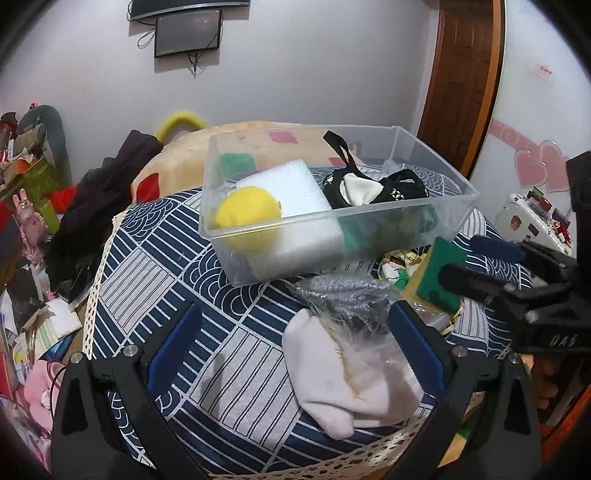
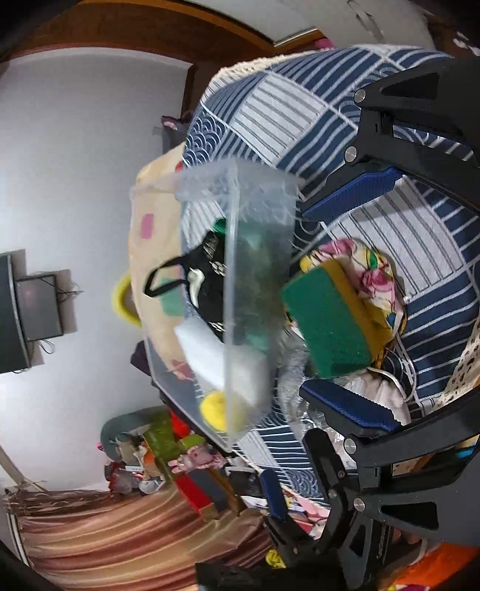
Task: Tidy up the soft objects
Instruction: 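Grasp the green-and-yellow sponge with the right tool while the left tool grasps the clear plastic bag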
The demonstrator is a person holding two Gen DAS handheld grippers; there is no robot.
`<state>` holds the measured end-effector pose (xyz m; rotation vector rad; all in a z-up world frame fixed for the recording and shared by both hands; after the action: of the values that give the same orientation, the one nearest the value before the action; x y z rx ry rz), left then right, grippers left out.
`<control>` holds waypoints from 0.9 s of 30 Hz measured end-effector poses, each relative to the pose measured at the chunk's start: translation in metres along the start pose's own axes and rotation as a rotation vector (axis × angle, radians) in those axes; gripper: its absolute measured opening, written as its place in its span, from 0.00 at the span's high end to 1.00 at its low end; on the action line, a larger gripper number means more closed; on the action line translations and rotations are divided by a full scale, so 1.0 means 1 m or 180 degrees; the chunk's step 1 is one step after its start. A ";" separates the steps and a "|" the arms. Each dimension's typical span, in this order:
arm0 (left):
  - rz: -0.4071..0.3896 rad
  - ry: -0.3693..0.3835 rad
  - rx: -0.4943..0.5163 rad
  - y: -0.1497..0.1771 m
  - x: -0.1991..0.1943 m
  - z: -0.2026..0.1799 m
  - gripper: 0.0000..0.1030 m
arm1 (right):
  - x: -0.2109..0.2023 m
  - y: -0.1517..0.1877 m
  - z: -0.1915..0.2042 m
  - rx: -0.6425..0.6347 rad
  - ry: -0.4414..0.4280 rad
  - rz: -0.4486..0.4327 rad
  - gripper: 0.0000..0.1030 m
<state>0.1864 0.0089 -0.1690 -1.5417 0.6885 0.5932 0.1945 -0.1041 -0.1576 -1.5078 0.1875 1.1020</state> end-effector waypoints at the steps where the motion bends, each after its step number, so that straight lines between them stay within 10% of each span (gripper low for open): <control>1: -0.0021 -0.0024 -0.0003 0.000 -0.001 0.001 0.01 | 0.003 0.003 0.002 -0.0016 -0.0026 0.0030 0.18; 7: -0.0110 -0.0032 0.0035 -0.001 -0.006 -0.002 0.11 | 0.012 0.014 0.007 -0.0075 -0.0125 0.0152 0.39; 17: 0.0119 0.0224 0.0106 -0.009 0.022 -0.025 0.12 | -0.030 0.010 -0.015 0.0067 -0.0033 -0.0205 0.41; 21: 0.0244 0.0289 0.0198 -0.005 0.042 -0.041 0.51 | -0.035 0.010 -0.022 0.0140 -0.0045 -0.0243 0.41; 27: 0.0129 0.0328 0.0215 0.000 0.028 -0.044 0.71 | -0.034 0.010 -0.021 0.0145 -0.0049 -0.0244 0.41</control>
<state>0.2045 -0.0367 -0.1854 -1.5062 0.8120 0.5184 0.1805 -0.1399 -0.1431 -1.4541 0.1421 1.0415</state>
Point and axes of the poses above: each gripper's, at about its wrist camera, not at the fingertips, and x roughly the way its jaws point, z to its left, y to its underside, the point moved 9 cm from there along x, roughly the way its jaws point, and after that the axes turned 4 degrees about z, right-handed, at the moved point
